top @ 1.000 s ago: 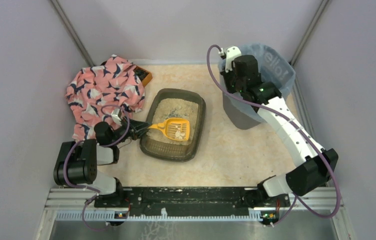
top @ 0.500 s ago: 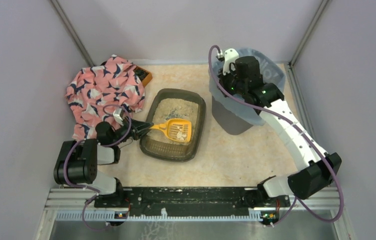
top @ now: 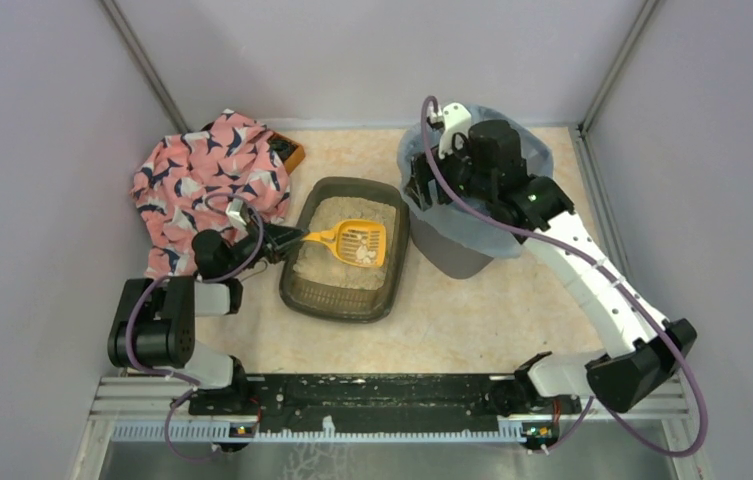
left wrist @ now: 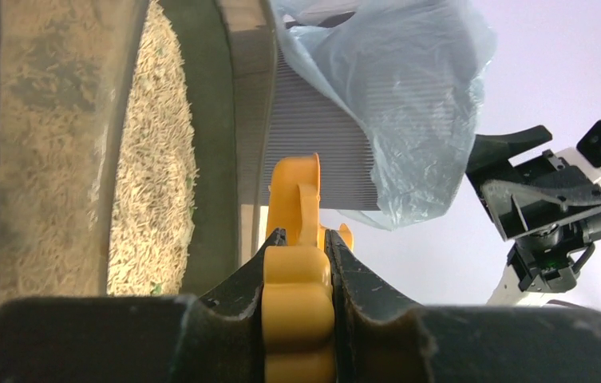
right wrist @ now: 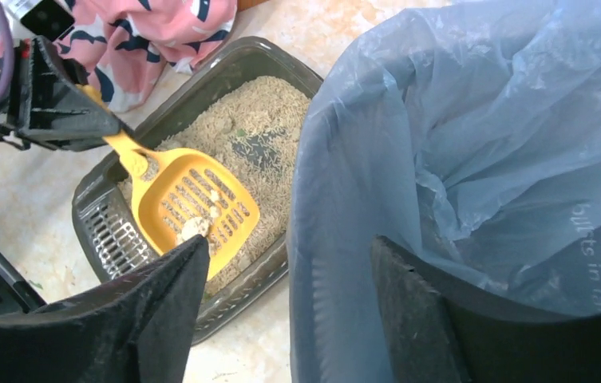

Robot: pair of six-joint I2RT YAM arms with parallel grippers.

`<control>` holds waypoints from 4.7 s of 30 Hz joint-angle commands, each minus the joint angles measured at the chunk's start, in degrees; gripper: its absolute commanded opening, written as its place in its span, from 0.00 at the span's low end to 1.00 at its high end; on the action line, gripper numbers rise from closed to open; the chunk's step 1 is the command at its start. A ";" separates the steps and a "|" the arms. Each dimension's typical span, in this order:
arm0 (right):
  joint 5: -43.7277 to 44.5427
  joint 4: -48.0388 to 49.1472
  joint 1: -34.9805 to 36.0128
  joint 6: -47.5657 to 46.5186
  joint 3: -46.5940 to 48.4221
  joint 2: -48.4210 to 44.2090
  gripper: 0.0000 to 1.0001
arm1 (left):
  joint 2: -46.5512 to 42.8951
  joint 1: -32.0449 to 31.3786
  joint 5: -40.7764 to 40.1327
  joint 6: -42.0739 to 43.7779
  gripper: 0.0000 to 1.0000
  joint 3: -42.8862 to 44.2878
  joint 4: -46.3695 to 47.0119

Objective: Clean the litter box

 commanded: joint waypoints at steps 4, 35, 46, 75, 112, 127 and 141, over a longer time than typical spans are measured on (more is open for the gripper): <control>1.35 4.87 0.64 1.05 0.70 -9.86 0.79 | 1.53 0.42 -2.33 -3.55 0.00 7.81 1.15; 10.97 5.06 0.63 -3.58 -4.43 -19.41 0.81 | 9.28 -13.43 -18.42 5.78 0.00 59.41 -26.87; 15.06 9.04 0.63 -1.76 -7.64 -23.40 0.80 | 20.34 -24.28 -7.10 33.14 0.00 71.28 -16.71; 21.05 25.28 0.64 2.09 -25.08 -29.91 0.77 | 14.18 -23.09 -9.23 31.91 0.00 73.94 -13.10; 10.29 30.53 0.64 5.80 -32.04 -24.05 0.76 | -7.14 -33.69 -78.18 67.16 0.00 46.98 -84.12; 9.53 32.22 0.64 6.90 -35.01 -24.45 0.76 | 3.54 -41.70 -89.22 73.60 0.00 62.66 -93.08; 9.36 31.95 0.64 6.99 -35.32 -23.80 0.76 | 9.03 -41.60 -87.33 72.50 0.00 60.06 -95.05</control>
